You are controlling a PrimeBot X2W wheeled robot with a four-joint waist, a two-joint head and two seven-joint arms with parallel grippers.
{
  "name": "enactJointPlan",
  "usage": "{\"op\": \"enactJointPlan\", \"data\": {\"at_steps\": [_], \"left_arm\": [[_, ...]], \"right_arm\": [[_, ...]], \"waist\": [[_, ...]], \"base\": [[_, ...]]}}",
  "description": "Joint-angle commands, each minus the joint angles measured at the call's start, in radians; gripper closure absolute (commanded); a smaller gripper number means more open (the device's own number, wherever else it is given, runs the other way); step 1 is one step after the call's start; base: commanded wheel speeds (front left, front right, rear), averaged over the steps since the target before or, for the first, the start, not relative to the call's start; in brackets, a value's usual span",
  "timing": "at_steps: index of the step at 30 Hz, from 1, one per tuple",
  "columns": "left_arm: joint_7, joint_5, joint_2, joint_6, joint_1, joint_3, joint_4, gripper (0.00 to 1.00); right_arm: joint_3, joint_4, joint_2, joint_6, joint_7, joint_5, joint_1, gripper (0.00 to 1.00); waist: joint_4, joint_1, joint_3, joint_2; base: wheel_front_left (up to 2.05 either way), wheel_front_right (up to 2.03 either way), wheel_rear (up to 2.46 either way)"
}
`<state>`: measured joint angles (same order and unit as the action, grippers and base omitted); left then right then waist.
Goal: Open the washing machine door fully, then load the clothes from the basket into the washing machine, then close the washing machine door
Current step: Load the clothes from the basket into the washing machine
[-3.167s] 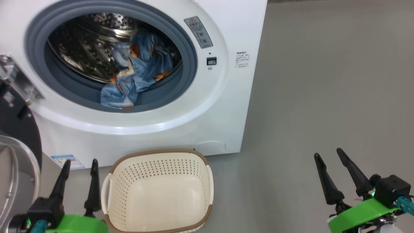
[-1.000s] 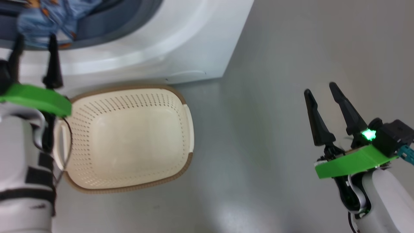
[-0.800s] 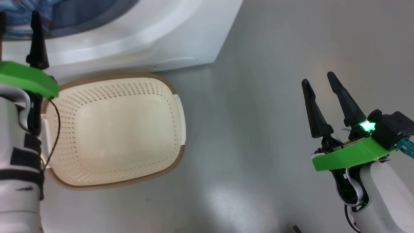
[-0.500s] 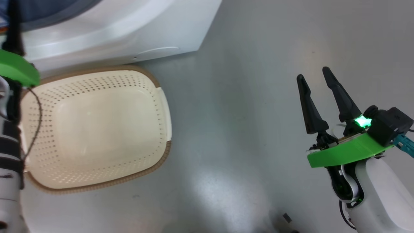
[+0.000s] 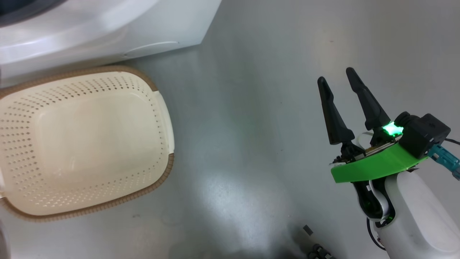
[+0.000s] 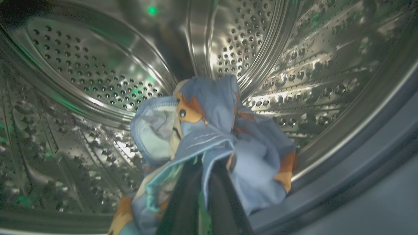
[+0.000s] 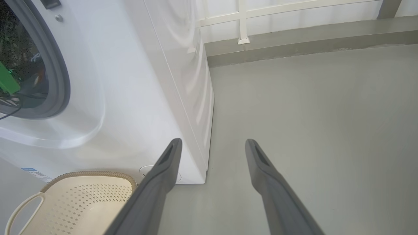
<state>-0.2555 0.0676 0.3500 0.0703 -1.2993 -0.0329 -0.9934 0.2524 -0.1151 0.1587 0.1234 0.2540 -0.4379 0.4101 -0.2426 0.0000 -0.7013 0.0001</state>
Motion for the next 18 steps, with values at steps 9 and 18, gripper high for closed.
{"op": "enactJointPlan", "data": {"at_steps": [9,18], "left_arm": [[-0.006,-0.042,0.067,-0.017,-0.02,-0.024,0.123,1.0],[-0.006,-0.009,0.135,-0.061,-0.057,0.022,-0.11,1.0]], "right_arm": [[0.028,0.019,-0.014,0.007,0.008,-0.008,-0.003,0.0],[0.053,0.011,-0.017,0.007,0.008,-0.013,-0.026,0.0]], "waist": [[-0.04,0.0,-0.019,-0.0001],[-0.068,0.0,0.012,-0.0001]], "base": [[0.0,0.0,0.0],[0.0,0.0,0.0]]}}
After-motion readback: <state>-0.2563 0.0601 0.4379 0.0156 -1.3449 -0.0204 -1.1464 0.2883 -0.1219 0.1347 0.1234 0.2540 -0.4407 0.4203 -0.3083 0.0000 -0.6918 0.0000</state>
